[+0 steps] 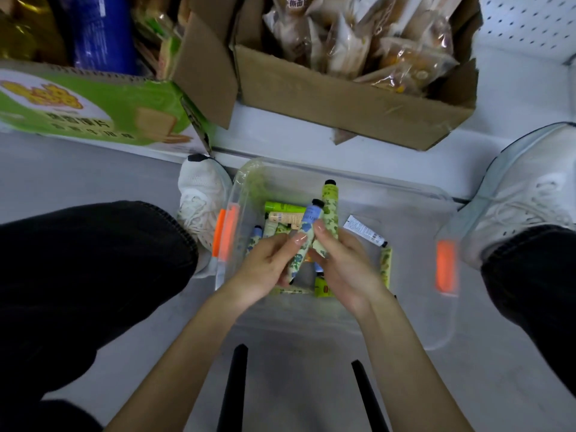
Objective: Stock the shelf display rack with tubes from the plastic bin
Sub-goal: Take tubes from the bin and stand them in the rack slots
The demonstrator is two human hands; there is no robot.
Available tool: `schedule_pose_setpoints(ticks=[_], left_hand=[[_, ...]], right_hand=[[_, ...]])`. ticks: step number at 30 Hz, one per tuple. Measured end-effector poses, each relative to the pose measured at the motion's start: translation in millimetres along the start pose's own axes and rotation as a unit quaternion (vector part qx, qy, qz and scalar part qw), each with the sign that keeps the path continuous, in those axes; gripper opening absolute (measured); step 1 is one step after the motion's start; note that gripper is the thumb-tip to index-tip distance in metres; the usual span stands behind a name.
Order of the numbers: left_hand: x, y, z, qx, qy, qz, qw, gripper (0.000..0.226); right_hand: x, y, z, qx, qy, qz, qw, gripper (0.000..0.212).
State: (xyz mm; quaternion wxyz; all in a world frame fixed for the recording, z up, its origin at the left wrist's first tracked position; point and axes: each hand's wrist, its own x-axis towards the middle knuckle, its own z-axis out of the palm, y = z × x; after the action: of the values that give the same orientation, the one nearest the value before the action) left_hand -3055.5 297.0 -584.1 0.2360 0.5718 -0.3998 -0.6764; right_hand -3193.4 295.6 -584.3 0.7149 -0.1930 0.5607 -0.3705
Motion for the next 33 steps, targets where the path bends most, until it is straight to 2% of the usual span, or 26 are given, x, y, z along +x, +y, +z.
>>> schedule_pose_setpoints(ticks=[2,4,6,10,14,18,22,26,30,33], left_hand=[[-1.3,4.9,-4.1,0.013,-0.003,0.005,1.0,0.029],[-2.7,7.3,-8.5,0.01,-0.007,0.002,1.0,0.036],[-5.4,10.4,-13.3,-0.018,0.008,-0.001,1.0,0.032],[-7.1,11.0,-23.7,-0.073,0.055,-0.012,0.996,0.024],[0.6,5.0,-24.4,-0.106,0.075,-0.023,0.991,0.026],[5.1,1.2,-22.8,-0.096,0.072,-0.022,0.993,0.047],[3.4,-0.6,-22.9,-0.119,0.023,-0.018,0.992,0.031],[-0.1,-2.3,-23.7,-0.166,-0.01,-0.014,0.986,0.033],[-6.4,-1.5,-27.7,-0.162,-0.058,-0.009,0.985,0.035],[-8.8,-4.0,-34.4,-0.145,-0.083,-0.007,0.986,0.028]], right_hand=[[-4.4,0.1,3.3,-0.002,0.016,-0.004,1.0,0.052],[-8.0,-1.6,6.2,-0.013,0.031,-0.015,0.999,0.045],[-11.3,-4.6,7.2,-0.037,0.058,-0.024,0.997,0.035],[-20.2,-7.8,0.9,-0.069,0.098,-0.006,0.993,0.043],[-26.2,3.5,-3.8,-0.142,0.028,0.012,0.989,0.041],[-26.8,11.2,-4.9,-0.176,-0.025,0.02,0.984,0.033],[-25.7,13.9,-4.6,-0.135,-0.085,0.037,0.986,0.022],[-23.3,18.1,-3.1,-0.1,-0.116,0.044,0.987,0.024],[-23.2,17.7,0.2,-0.189,-0.131,0.037,0.973,0.024],[-21.1,19.4,5.3,-0.271,-0.141,0.031,0.952,0.036]])
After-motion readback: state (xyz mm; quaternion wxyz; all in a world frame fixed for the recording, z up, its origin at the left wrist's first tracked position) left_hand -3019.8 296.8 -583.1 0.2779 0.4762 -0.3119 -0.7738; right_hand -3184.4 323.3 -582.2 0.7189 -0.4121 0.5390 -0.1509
